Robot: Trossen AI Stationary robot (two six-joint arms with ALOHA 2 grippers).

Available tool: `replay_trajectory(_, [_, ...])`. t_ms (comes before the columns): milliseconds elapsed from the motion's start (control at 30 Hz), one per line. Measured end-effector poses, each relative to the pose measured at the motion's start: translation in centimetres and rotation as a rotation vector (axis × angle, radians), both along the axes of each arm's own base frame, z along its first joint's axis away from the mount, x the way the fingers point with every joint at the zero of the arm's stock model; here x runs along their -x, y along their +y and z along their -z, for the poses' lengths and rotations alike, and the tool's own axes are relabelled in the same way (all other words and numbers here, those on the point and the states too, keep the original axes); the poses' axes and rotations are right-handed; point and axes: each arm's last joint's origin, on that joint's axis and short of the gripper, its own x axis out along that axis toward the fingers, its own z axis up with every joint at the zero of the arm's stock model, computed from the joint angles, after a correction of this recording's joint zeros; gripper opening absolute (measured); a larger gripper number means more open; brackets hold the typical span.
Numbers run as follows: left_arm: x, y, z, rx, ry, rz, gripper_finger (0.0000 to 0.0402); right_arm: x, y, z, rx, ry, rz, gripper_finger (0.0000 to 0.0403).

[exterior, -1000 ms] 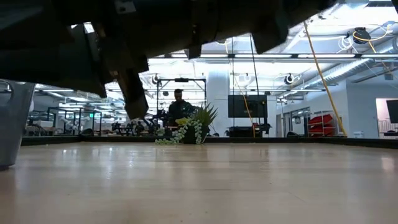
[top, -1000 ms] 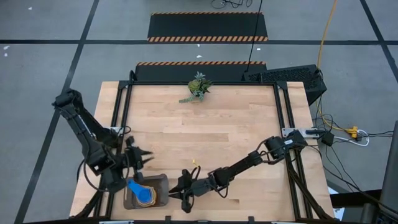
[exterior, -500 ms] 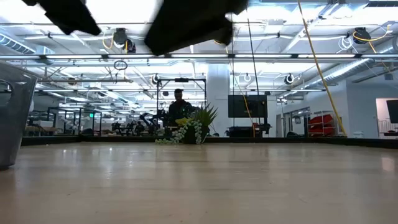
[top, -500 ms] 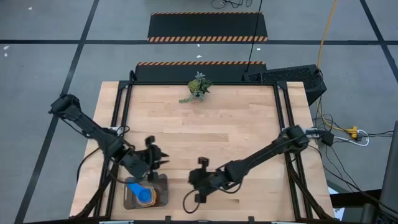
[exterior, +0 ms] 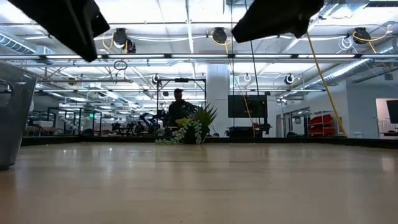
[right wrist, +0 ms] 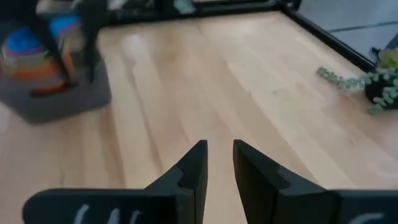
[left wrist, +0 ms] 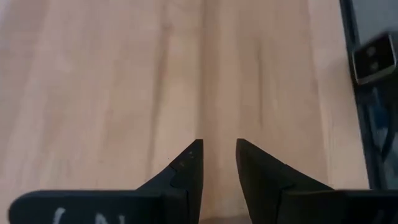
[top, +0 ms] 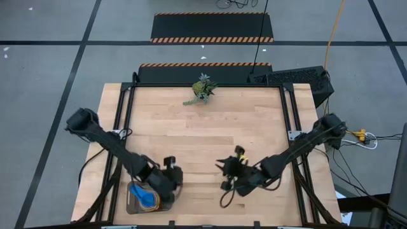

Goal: Nest measuring cups in basket
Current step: Return to Home Position

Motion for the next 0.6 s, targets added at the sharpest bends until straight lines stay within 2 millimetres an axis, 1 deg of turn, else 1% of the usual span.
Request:
replay_trajectory(67, [-0.8,-1.0,0.2,-0.043,0.059,0.009,0.0097,0.9,-0.7,0.5,-0.034,-0.061,0.025,0.0067])
replay_trajectory(167, [-2.2,-2.1,0.6,-0.104,0.15,0.001,0.0097,1.8,-1.6,1.2,-0.091,-0.155,0.031,0.0067])
replay_trajectory(267, [-3.0,-2.7,1.4,-0.146,0.244,-0.005,0.0097,2.4,-2.0,1.7,-0.114,-0.235,0.013,0.0067])
replay_trajectory(333, [-3.5,-3.1,1.9,-0.141,0.284,0.008,0.0097,2.5,-2.1,1.8,-0.117,-0.27,0.001,0.0067])
replay_trajectory(433, [-3.6,-3.8,2.1,-0.115,0.313,0.04,0.0097,2.7,-2.0,1.8,-0.113,-0.279,-0.013,0.0067])
replay_trajectory(600, [-2.8,-4.8,2.2,-0.105,0.324,0.048,0.0097,2.6,-2.0,1.8,-0.108,-0.28,-0.016,0.0067])
